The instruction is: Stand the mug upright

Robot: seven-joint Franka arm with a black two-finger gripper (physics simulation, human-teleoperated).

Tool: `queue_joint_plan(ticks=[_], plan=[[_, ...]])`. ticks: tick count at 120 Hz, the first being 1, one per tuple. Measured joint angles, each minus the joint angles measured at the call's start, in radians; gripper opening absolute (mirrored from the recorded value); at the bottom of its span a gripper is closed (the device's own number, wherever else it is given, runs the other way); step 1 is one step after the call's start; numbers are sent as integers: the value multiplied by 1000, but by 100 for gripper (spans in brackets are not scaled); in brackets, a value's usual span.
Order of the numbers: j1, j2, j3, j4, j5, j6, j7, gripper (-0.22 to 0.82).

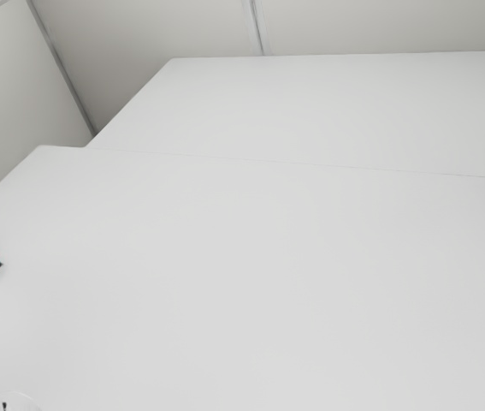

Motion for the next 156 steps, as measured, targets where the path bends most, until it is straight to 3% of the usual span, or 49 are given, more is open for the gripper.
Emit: queue_joint_plan(ticks=[23, 56, 156], plan=[[79, 96, -45, 96, 17, -4, 53, 60], [92, 227, -64, 142, 12, -9, 105, 60], [122, 200, -42, 120, -109, -163, 155, 60]])
